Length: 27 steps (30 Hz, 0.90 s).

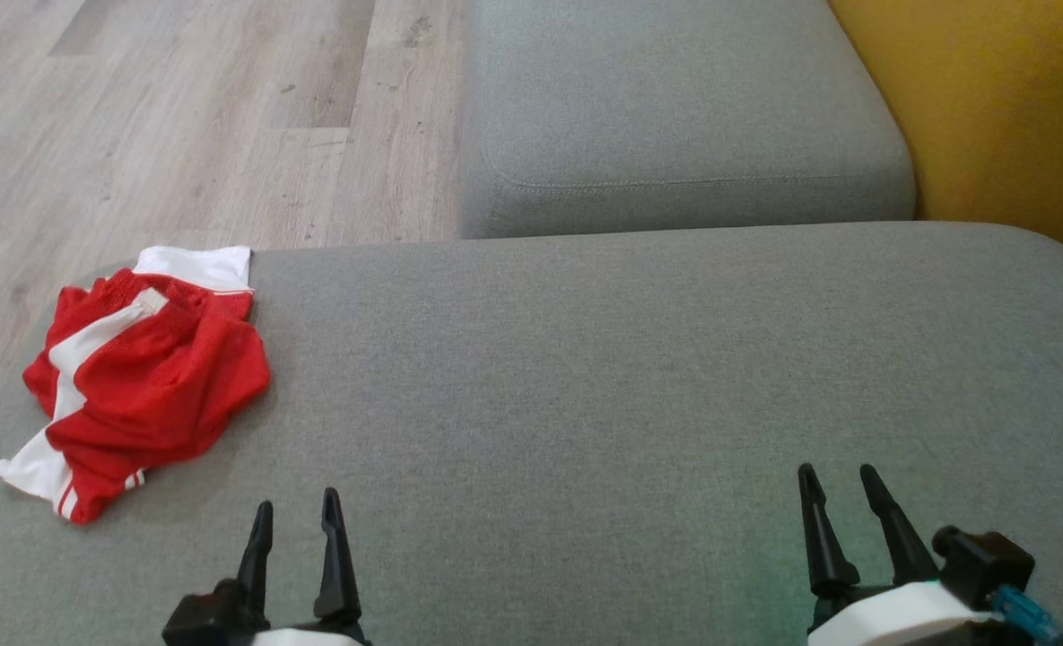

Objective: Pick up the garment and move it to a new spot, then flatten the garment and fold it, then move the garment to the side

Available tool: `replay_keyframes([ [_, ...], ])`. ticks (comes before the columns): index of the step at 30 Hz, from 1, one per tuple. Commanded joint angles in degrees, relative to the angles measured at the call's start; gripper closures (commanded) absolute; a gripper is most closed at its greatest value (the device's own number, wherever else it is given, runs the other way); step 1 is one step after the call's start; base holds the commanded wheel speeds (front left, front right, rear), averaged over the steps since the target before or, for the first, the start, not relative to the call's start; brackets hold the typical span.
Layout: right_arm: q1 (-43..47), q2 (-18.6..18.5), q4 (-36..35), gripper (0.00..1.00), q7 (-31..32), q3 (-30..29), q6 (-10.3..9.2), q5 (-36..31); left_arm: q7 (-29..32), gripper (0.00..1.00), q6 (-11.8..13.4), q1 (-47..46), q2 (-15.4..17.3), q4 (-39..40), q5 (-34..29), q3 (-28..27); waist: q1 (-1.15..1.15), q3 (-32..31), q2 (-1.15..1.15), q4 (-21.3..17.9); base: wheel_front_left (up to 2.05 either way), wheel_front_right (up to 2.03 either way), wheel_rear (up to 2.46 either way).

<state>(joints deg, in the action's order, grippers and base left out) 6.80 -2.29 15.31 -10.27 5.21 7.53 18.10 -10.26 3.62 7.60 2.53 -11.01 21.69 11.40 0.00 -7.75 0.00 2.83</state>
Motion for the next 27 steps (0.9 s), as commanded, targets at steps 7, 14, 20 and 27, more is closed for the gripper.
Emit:
replay_keyframes([
  [7, -1.7, -0.5, -0.6, 0.0, -2.2, 0.4, -0.04, -6.6, -2.2, 0.0, 2.0, -1.7, 0.3, 2.1, -7.2, -0.5, 0.0, -0.4, 0.0, 0.0, 0.0, 0.0, 0.0],
  [14, -1.5, -0.6, 0.2, 0.0, -3.3, 0.0, -0.04, -10.9, -3.3, 0.0, 2.2, -1.5, 0.3, 2.0, -10.9, 0.0, 0.0, -0.9, 0.0, 0.1, 0.0, 0.0, 0.0],
  [20, -1.2, -0.6, 0.5, 0.0, -4.3, 0.0, -0.04, -15.3, -4.3, 0.0, 2.9, -1.2, 0.3, 1.8, -15.3, 0.6, 0.0, -1.7, 0.0, 0.3, 0.0, 0.0, 0.0],
  [27, -1.2, -0.6, 0.7, 0.0, -4.7, -0.1, -0.04, -17.4, -4.7, 0.0, 3.4, -1.2, 0.3, 1.0, -17.6, 0.5, 0.0, -1.6, 0.0, 0.2, 0.0, 0.0, 0.0],
])
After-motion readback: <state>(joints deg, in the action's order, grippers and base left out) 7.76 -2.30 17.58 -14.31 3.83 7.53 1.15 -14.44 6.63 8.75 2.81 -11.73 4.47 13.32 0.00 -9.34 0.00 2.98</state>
